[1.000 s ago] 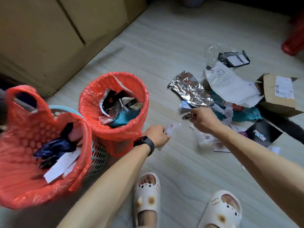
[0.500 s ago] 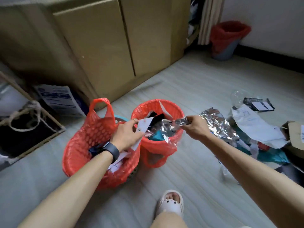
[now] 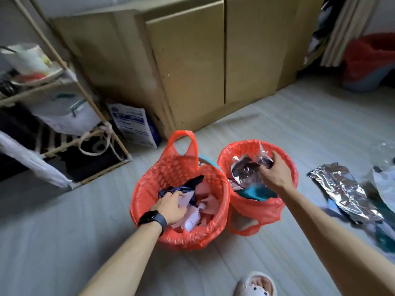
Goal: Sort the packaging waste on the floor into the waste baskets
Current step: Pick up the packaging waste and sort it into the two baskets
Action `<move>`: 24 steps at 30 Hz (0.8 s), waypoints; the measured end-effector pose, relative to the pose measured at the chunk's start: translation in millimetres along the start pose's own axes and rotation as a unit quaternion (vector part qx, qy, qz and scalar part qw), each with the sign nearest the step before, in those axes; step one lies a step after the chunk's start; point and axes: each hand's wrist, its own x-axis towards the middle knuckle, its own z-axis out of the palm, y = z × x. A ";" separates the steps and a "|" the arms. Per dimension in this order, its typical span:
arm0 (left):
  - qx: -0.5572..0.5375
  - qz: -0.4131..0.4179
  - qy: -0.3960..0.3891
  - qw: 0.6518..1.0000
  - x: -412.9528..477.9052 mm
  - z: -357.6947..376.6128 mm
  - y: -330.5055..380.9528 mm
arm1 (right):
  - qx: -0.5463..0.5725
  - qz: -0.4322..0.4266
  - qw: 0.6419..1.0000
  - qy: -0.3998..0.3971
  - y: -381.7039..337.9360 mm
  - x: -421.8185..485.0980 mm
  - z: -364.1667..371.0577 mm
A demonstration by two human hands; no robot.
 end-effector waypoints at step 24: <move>-0.088 0.339 0.046 0.936 -59.4 1.8 239.8 | -0.267 0.031 0.959 -0.092 100.5 -105.8 -187.2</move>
